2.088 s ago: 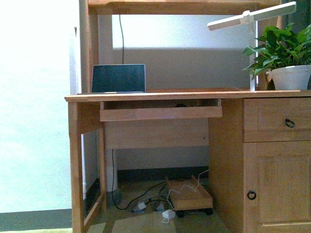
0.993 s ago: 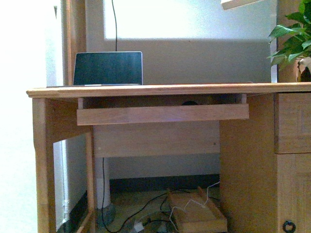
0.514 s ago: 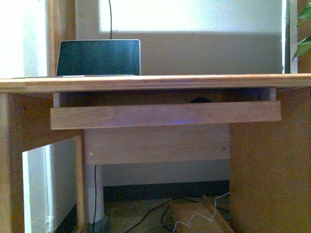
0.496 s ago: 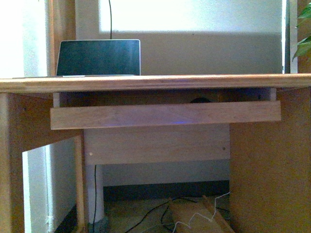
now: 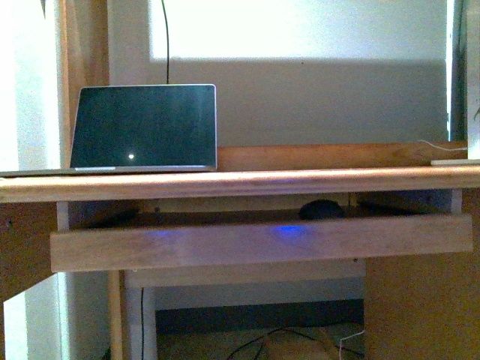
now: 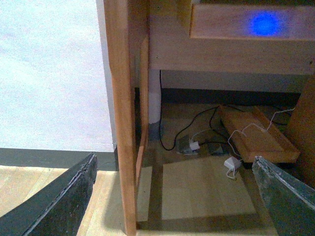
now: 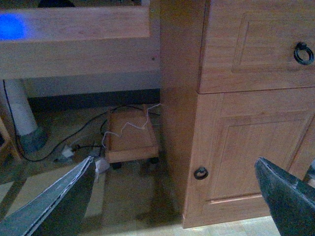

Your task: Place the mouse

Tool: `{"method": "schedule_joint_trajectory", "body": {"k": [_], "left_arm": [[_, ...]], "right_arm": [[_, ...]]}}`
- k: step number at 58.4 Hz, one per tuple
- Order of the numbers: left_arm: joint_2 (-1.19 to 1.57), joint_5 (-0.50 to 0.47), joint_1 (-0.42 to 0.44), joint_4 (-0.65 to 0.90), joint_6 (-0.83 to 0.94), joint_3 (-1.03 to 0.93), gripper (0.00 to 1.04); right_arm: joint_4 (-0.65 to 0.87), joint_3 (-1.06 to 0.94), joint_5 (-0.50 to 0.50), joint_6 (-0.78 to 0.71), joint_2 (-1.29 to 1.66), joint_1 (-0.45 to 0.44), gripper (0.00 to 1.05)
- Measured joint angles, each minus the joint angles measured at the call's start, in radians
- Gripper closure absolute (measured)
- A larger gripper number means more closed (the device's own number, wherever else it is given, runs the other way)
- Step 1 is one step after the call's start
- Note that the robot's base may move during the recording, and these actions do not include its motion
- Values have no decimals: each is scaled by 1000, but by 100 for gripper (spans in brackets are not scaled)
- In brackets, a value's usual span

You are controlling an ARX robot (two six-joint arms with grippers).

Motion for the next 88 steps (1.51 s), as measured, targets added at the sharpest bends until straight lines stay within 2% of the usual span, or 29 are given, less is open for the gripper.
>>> {"method": "schedule_joint_trajectory", "body": {"k": [32, 37, 41, 44, 49, 58, 60, 65, 71, 78, 88], "left_arm": [[0, 0, 0, 0, 0, 0, 8], [97, 93, 18, -169, -118, 64, 8], [192, 135, 18, -183, -146, 80, 8], [315, 184, 44, -93, -103, 92, 8], [484, 211, 84, 54, -15, 124, 8], [932, 170, 81, 514, 334, 193, 8], [1080, 154, 66, 687, 469, 201, 8], [1348, 179, 40, 986, 733, 234, 8], [1598, 227, 33, 1236, 997, 298, 8], [1779, 267, 33, 1357, 1230, 379, 8], [1894, 308, 30, 1366, 1379, 474, 8]], "right_arm": [[0, 0, 0, 0, 0, 0, 7], [0, 0, 0, 0, 0, 0, 7], [0, 0, 1, 0, 0, 0, 7], [0, 0, 0, 0, 0, 0, 7], [0, 0, 0, 0, 0, 0, 7], [0, 0, 0, 0, 0, 0, 7], [0, 0, 0, 0, 0, 0, 7], [0, 0, 0, 0, 0, 0, 7], [0, 0, 0, 0, 0, 0, 7], [0, 0, 0, 0, 0, 0, 7], [0, 0, 0, 0, 0, 0, 7]]}}
